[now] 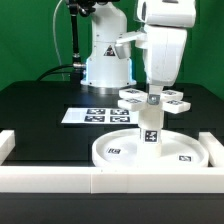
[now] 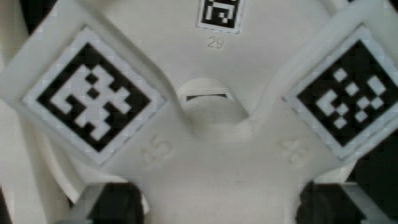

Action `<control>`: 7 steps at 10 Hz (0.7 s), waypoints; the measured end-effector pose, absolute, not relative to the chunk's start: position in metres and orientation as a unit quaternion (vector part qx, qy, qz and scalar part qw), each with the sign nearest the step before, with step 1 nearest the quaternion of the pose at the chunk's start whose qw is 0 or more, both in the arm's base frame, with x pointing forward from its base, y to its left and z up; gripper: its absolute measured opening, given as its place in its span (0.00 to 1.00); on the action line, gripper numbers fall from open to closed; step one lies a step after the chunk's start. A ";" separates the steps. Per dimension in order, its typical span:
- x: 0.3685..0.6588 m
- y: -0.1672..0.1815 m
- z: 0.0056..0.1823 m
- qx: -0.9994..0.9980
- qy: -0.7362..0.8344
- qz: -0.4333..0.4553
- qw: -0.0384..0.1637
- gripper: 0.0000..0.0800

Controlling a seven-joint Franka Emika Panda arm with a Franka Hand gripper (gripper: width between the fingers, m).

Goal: Assemble round table

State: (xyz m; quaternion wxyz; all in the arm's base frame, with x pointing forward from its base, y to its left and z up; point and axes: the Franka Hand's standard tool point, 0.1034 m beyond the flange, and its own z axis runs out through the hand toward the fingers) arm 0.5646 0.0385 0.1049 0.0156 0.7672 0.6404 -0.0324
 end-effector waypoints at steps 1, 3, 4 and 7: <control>0.564 0.038 0.105 0.795 0.606 -0.032 0.016 0.54; 0.562 0.034 0.105 0.870 0.492 -0.026 0.018 0.54; 0.562 0.035 0.105 0.896 0.442 -0.023 0.018 0.54; 0.561 0.041 0.105 0.967 0.252 -0.019 0.019 0.54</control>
Offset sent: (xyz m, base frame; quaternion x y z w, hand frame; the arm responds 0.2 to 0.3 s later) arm -0.0147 0.0021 -0.0027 0.0149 0.0274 0.3296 0.9436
